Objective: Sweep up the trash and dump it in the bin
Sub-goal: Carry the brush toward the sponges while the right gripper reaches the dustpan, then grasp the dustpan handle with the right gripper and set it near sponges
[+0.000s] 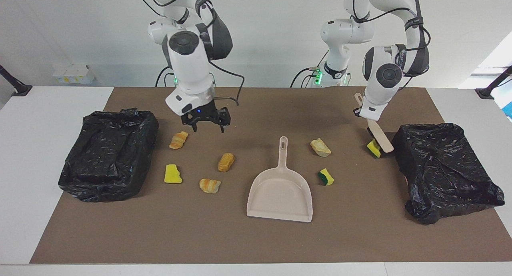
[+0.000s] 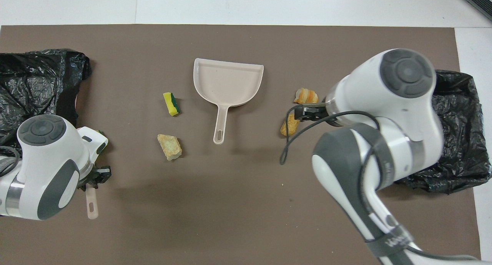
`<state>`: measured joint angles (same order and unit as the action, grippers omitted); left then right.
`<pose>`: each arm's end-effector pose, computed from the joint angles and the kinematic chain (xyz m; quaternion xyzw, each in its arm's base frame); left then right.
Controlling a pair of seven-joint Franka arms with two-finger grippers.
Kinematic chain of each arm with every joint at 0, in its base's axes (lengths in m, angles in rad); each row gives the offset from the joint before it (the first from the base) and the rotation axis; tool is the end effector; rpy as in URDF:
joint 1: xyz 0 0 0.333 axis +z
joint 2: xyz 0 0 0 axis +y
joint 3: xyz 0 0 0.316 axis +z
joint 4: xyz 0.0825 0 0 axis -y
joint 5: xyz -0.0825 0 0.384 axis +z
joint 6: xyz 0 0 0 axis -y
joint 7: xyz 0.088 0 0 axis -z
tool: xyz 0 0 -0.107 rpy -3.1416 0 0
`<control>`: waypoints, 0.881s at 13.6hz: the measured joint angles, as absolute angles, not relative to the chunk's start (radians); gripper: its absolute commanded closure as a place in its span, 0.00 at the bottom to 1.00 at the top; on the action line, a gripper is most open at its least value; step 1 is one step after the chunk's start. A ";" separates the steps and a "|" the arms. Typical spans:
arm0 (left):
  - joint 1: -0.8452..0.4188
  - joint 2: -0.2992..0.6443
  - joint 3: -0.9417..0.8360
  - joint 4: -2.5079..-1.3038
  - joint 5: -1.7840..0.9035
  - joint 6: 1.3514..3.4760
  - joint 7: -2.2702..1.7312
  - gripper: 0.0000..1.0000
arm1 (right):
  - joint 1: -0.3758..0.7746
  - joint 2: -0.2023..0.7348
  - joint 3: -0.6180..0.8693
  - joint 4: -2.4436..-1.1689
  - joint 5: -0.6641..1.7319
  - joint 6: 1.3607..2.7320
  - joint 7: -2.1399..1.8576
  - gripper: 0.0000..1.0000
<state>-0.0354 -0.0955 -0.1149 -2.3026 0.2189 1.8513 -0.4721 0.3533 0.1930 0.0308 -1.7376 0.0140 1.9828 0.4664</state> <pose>0.4536 -0.0516 0.3641 -0.9727 -0.1101 0.1364 0.1523 0.5782 0.2334 0.4671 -0.9986 0.0441 -0.0199 0.0194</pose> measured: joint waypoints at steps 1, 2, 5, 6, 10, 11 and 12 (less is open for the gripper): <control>-0.038 -0.096 -0.121 -2.303 0.219 1.857 -0.474 1.00 | 0.384 0.221 0.031 -1.732 0.014 2.020 0.519 0.00; -0.049 -0.096 -0.125 -2.303 0.219 1.872 -0.474 1.00 | 0.413 0.246 0.030 -1.724 0.013 2.053 0.566 0.00; -0.156 -0.097 -0.134 -2.303 0.197 1.906 -0.481 1.00 | 0.505 0.331 0.028 -1.661 -0.002 2.134 0.713 0.28; -0.206 -0.097 -0.136 -2.301 0.167 1.912 -0.488 1.00 | 0.534 0.366 0.027 -1.625 -0.030 2.140 0.750 0.28; -0.326 -0.097 -0.142 -2.284 0.092 1.951 -0.496 1.00 | 0.626 0.466 0.025 -1.553 -0.098 2.178 0.883 0.24; -0.331 -0.098 -0.141 -2.271 0.092 1.950 -0.497 1.00 | 0.627 0.476 0.025 -1.551 -0.098 2.185 0.884 0.24; -0.332 -0.099 -0.138 -2.253 0.092 1.947 -0.497 1.00 | 0.626 0.484 0.024 -1.550 -0.098 2.194 0.884 0.24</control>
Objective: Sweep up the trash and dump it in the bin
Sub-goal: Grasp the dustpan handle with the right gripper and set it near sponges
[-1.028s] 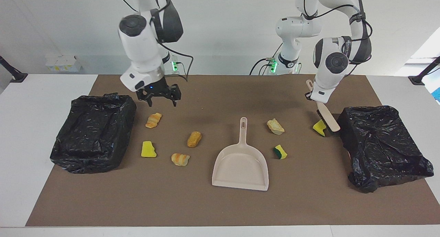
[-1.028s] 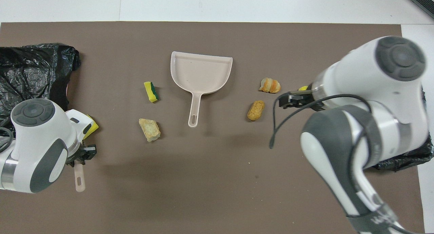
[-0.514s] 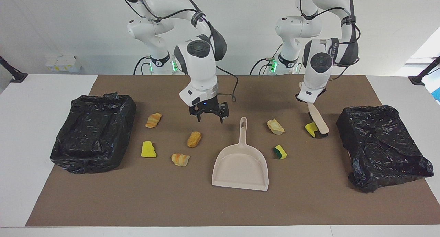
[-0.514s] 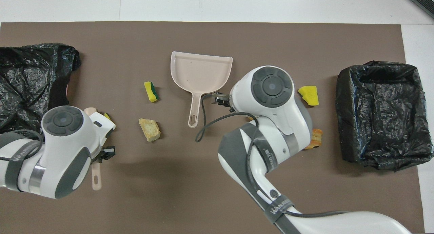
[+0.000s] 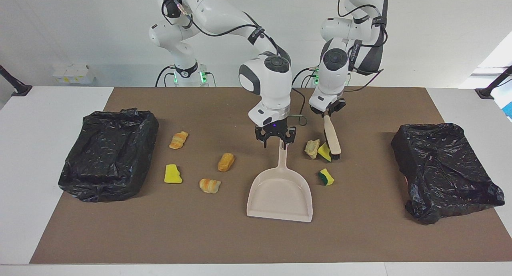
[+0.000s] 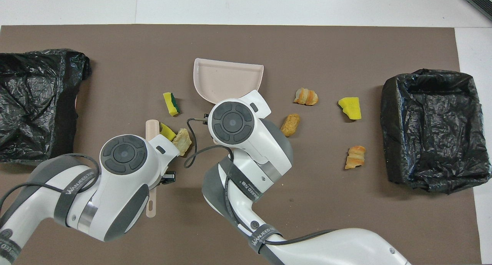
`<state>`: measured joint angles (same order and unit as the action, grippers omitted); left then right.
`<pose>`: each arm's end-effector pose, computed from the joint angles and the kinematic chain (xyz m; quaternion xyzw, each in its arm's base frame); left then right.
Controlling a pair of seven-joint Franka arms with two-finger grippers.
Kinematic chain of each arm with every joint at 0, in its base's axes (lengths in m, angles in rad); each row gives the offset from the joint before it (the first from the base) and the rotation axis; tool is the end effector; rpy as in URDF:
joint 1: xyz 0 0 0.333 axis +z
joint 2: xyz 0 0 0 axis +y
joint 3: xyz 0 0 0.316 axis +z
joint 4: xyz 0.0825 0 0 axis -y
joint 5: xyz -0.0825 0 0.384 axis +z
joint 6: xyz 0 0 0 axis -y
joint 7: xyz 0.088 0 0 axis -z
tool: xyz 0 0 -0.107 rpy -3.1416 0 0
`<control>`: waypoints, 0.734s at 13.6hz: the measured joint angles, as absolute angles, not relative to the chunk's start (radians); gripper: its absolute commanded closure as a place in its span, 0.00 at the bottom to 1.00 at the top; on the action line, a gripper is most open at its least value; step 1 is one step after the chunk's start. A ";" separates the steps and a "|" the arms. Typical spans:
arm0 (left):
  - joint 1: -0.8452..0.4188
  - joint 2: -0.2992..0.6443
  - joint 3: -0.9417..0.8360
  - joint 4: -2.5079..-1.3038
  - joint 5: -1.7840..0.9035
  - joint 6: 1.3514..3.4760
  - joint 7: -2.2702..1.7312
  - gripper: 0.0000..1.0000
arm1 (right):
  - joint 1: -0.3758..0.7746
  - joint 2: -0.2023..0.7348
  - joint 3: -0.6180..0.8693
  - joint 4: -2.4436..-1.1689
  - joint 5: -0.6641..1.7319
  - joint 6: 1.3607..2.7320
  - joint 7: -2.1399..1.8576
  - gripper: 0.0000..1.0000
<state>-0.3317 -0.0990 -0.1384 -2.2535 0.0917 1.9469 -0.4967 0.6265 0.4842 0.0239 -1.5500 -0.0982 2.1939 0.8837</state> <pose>0.4314 -0.2128 0.3898 -0.9934 0.0069 0.0702 0.0904 0.5643 0.4218 0.3850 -0.9918 0.0925 -0.0829 0.0290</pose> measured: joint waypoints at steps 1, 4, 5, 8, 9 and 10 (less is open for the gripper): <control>-0.331 -0.103 -0.132 -2.233 0.092 1.934 -0.496 1.00 | 0.626 0.493 0.022 -1.550 -0.099 2.213 0.884 0.24; -0.322 -0.124 -0.118 -2.174 0.092 1.838 -0.493 1.00 | 0.626 0.519 0.019 -1.548 -0.099 2.273 0.883 0.25; -0.322 -0.128 -0.116 -2.170 0.092 1.825 -0.493 1.00 | 0.626 0.521 0.019 -1.547 -0.099 2.275 0.882 0.25; -0.322 -0.130 -0.117 -2.168 0.092 1.811 -0.493 1.00 | 0.633 0.539 0.023 -1.547 -0.100 2.275 0.879 0.29; -0.322 -0.130 -0.117 -2.167 0.092 1.811 -0.488 1.00 | 0.645 0.553 0.025 -1.547 -0.101 2.277 0.879 0.45; -0.322 -0.130 -0.118 -2.166 0.092 1.813 -0.474 1.00 | 0.658 0.565 0.025 -1.546 -0.102 2.281 0.879 0.63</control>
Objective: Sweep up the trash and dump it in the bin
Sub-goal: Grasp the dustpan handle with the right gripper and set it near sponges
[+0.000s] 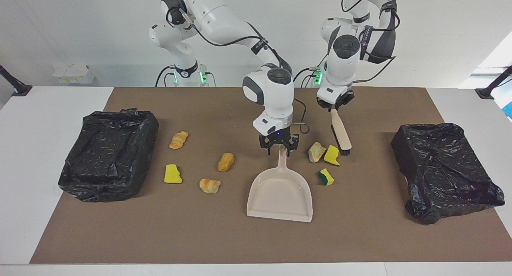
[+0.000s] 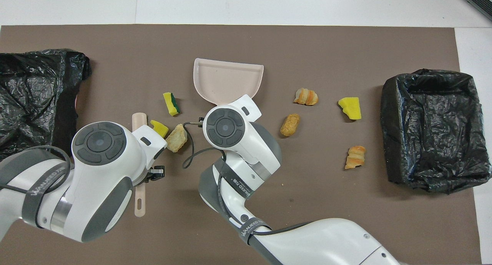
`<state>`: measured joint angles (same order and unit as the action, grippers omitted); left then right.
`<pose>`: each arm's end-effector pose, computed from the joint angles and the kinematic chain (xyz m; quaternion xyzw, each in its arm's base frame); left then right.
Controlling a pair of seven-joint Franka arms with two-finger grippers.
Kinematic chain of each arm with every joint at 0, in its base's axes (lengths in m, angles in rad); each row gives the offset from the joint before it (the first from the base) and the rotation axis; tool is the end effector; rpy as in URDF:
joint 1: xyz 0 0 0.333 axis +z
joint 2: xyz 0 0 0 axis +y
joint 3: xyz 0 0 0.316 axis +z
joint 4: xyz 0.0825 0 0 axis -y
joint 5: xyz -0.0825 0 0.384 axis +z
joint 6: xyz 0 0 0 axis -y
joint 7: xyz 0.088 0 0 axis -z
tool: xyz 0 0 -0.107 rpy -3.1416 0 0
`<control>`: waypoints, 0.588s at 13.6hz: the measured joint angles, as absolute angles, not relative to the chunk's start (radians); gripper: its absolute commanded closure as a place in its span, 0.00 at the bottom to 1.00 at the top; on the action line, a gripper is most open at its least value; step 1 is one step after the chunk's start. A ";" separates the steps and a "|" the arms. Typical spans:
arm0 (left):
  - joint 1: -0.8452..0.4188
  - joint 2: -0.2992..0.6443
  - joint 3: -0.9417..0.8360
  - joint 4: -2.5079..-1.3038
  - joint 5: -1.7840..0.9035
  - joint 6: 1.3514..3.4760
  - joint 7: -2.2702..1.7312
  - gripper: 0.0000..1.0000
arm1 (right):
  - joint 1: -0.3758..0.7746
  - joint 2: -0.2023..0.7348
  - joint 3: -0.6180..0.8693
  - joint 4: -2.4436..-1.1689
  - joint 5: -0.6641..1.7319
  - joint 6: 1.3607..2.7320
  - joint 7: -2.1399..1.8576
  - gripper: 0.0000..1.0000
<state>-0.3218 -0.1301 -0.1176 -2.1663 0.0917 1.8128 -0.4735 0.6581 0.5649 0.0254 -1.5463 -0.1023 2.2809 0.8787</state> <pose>0.4402 -0.1997 0.4346 -0.9924 -0.0024 0.0782 0.0947 0.5581 0.4477 0.3385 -0.9933 0.0697 -0.0848 0.0350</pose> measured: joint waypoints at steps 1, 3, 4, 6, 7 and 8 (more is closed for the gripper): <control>-0.322 -0.130 -0.118 -2.166 0.092 1.814 -0.453 1.00 | 0.668 0.572 0.025 -1.545 -0.103 2.282 0.879 0.68; -0.322 -0.130 -0.117 -2.166 0.092 1.815 -0.431 1.00 | 0.672 0.572 0.022 -1.541 -0.103 2.282 0.879 0.68; -0.322 -0.130 -0.117 -2.166 0.092 1.820 -0.424 1.00 | 0.669 0.572 0.018 -1.536 -0.103 2.282 0.879 0.68; -0.315 -0.130 -0.115 -2.166 0.092 1.830 -0.389 1.00 | 0.661 0.571 0.016 -1.529 -0.103 2.282 0.879 0.67; -0.303 -0.129 -0.115 -2.166 0.092 1.833 -0.366 1.00 | 0.660 0.570 0.015 -1.526 -0.103 2.282 0.879 0.49; -0.293 -0.129 -0.114 -2.166 0.092 1.834 -0.348 1.00 | 0.660 0.570 0.015 -1.524 -0.103 2.282 0.879 0.45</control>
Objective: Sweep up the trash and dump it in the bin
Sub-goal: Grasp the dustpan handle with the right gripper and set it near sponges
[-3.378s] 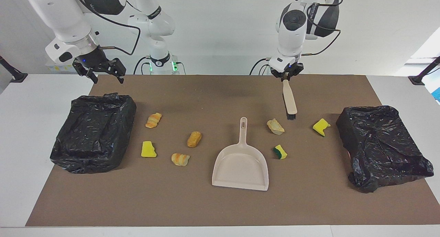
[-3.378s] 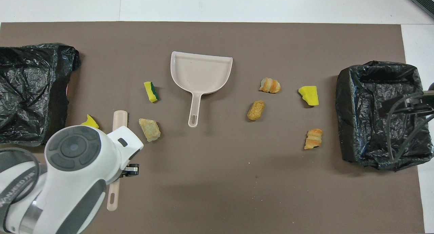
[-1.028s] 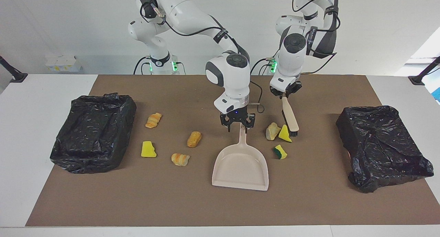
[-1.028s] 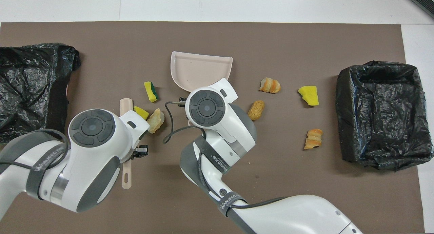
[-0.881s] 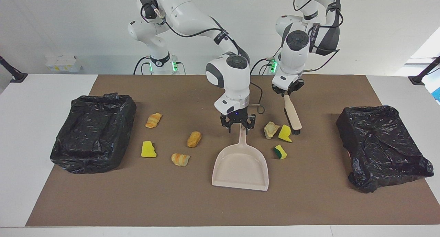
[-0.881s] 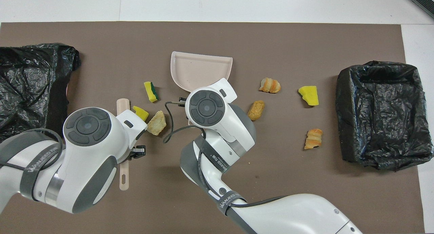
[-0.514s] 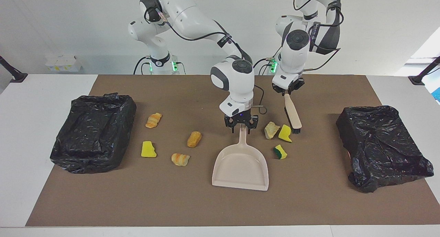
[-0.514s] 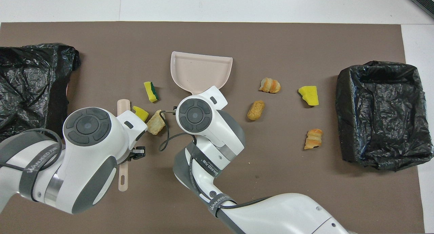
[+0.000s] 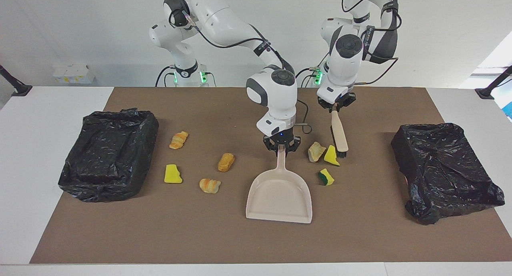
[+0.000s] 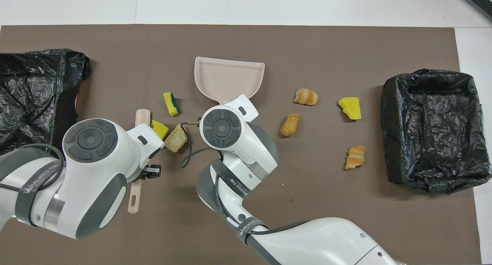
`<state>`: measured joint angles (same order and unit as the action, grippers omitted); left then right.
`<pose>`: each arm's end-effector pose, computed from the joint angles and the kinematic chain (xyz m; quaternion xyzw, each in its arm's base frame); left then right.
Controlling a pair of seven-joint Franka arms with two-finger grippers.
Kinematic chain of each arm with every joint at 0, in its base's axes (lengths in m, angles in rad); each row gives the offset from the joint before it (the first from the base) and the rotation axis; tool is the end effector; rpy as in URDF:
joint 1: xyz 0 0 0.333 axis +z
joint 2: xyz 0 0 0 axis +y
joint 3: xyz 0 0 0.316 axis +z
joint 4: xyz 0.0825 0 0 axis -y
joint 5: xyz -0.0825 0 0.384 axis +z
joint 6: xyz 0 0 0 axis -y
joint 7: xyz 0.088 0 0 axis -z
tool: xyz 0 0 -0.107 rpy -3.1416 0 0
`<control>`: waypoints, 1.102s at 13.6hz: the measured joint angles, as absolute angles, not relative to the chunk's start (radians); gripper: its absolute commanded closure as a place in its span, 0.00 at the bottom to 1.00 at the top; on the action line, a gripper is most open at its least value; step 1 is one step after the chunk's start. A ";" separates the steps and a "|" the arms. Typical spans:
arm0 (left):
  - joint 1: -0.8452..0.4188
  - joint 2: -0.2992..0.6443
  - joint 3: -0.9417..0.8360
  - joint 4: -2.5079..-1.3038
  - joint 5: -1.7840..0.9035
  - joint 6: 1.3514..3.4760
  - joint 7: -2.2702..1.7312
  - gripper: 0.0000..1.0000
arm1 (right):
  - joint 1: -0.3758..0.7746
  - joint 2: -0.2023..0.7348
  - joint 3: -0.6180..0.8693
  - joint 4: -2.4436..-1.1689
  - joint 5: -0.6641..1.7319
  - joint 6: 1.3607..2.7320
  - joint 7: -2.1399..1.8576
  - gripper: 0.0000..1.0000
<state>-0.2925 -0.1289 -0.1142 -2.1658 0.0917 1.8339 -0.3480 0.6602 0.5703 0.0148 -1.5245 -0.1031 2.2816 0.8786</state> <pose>0.4490 -0.1865 0.4356 -0.9926 0.0443 0.0762 0.0840 0.5649 0.4468 0.3451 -0.9922 0.0729 -0.0932 0.0381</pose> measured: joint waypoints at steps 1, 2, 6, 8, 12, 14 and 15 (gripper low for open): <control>-0.282 -0.128 -0.113 -2.166 0.092 1.836 -0.332 1.00 | 0.660 0.570 0.014 -1.523 -0.103 2.282 0.879 0.44; -0.271 -0.128 -0.113 -2.166 0.092 1.837 -0.318 1.00 | 0.659 0.570 0.012 -1.522 -0.103 2.282 0.879 0.45; -0.253 -0.116 -0.112 -2.176 0.092 1.838 -0.305 1.00 | 0.642 0.570 0.007 -1.520 -0.105 2.281 0.803 1.00; -0.253 -0.112 -0.113 -2.178 0.092 1.844 -0.308 1.00 | 0.631 0.564 0.005 -1.527 -0.105 2.279 0.706 1.00; -0.256 -0.086 -0.121 -2.188 0.091 1.884 -0.429 1.00 | 0.580 0.496 0.005 -1.534 -0.104 2.148 0.605 1.00; -0.258 -0.077 -0.126 -2.192 0.091 1.887 -0.449 1.00 | 0.546 0.436 0.006 -1.543 -0.103 2.061 0.445 1.00; -0.258 -0.076 -0.127 -2.198 0.091 1.887 -0.452 1.00 | 0.528 0.406 0.006 -1.553 -0.101 2.021 0.347 1.00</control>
<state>-0.2579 -0.0763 -0.1270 -2.1977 0.0906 1.8873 -0.4523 0.5281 0.4065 0.0062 -1.5526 -0.1009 2.0211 0.3467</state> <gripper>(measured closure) 0.736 0.692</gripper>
